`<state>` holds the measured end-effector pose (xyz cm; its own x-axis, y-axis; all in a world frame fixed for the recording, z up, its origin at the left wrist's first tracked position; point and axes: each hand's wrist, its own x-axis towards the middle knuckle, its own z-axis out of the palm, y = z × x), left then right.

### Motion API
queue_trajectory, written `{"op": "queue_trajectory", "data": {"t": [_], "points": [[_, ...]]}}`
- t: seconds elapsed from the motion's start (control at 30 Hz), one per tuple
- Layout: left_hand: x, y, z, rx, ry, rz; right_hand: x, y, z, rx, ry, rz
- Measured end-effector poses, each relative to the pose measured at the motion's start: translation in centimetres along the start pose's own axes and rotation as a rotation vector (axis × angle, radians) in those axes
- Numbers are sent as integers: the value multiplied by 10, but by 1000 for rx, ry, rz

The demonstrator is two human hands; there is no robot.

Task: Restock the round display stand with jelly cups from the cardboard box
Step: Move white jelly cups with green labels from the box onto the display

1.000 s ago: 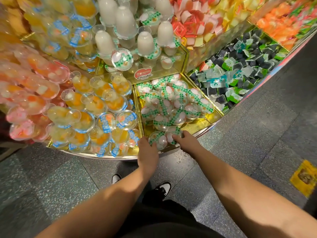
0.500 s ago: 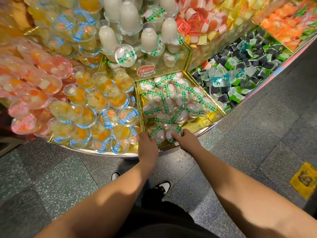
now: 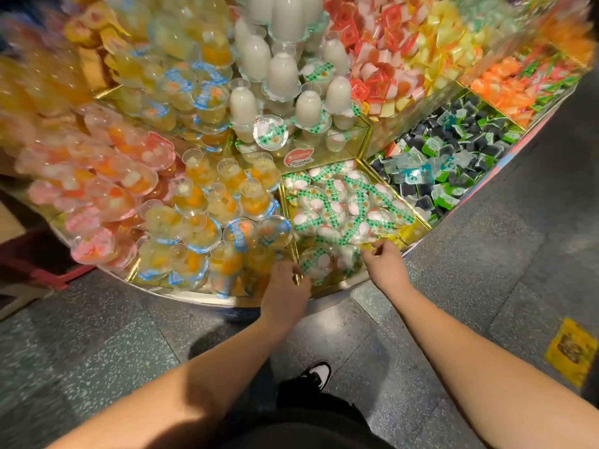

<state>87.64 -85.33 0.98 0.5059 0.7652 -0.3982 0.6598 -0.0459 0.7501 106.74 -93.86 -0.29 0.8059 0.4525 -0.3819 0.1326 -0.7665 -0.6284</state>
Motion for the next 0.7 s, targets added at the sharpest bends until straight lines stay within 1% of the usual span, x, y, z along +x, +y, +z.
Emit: {"op": "queue_trajectory", "data": {"t": [0.13, 0.2, 0.23, 0.33, 0.43, 0.5, 0.6, 0.7], "points": [[-20, -16, -78, -132, -89, 88, -58, -61, 9, -16, 9, -163], [-30, -33, -129, -147, -152, 96, -93, -103, 27, -34, 2, -251], [-32, -45, -156, -157, -158, 100, -109, -126, 41, -40, -19, -300], [-37, -83, -243, -185, -52, 86, -157, -197, 90, -100, -120, -437], [-43, -117, -337, -79, 17, 77, -194, -261, 149, -140, -258, -553], [-52, -143, -396, 10, 86, 49, -216, -301, 189, -233, -319, -661], [-66, -185, -466, 104, 220, -6, -241, -352, 249, -360, -389, -797], [-73, -225, -518, 146, 344, -75, -260, -395, 308, -464, -450, -893]]}}
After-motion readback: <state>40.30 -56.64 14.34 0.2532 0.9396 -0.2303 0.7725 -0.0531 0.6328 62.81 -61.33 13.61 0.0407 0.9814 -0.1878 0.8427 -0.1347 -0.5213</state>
